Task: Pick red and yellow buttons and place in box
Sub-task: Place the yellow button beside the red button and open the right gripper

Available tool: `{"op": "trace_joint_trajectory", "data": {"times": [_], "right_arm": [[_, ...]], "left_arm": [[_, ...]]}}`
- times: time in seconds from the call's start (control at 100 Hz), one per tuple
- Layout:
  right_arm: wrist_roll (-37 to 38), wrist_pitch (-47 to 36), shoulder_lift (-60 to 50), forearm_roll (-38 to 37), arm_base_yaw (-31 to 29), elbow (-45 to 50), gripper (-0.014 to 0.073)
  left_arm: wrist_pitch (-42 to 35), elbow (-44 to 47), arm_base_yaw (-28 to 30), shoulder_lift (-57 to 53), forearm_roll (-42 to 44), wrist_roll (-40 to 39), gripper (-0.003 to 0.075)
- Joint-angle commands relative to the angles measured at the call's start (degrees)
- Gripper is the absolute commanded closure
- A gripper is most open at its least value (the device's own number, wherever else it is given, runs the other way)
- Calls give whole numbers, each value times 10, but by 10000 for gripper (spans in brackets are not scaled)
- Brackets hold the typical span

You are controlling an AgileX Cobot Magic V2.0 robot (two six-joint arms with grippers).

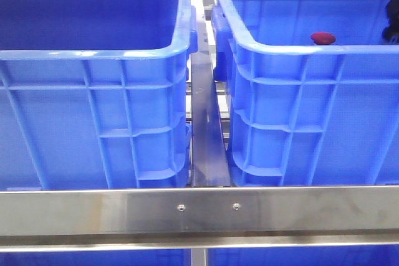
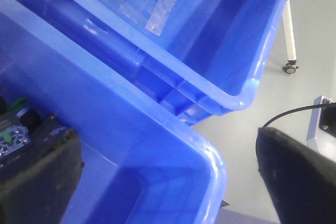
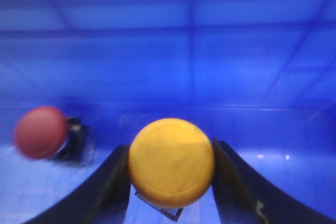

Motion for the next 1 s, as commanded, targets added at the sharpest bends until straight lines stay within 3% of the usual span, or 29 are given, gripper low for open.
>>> {"op": "trace_joint_trajectory", "data": {"times": [0.0, 0.51, 0.58, 0.75, 0.82, 0.99], "right_arm": [[-8, -33, 0, 15, 6, -36, 419], [-7, -43, 71, 18, 8, -80, 408], [-7, -43, 71, 18, 8, -80, 335], [-7, -42, 71, 18, 8, -80, 31], [-7, -44, 71, 18, 8, -80, -15], [-7, -30, 55, 18, 8, -80, -7]], "left_arm": [[-10, -17, 1, -13, -40, -6, 82], [-15, -17, 1, -8, -41, -6, 82], [-15, -17, 1, -8, -41, -6, 82], [-15, -17, 1, -8, -42, -6, 82], [-15, -17, 1, -8, -42, -6, 82], [-15, -17, 1, -8, -42, -7, 82]]}}
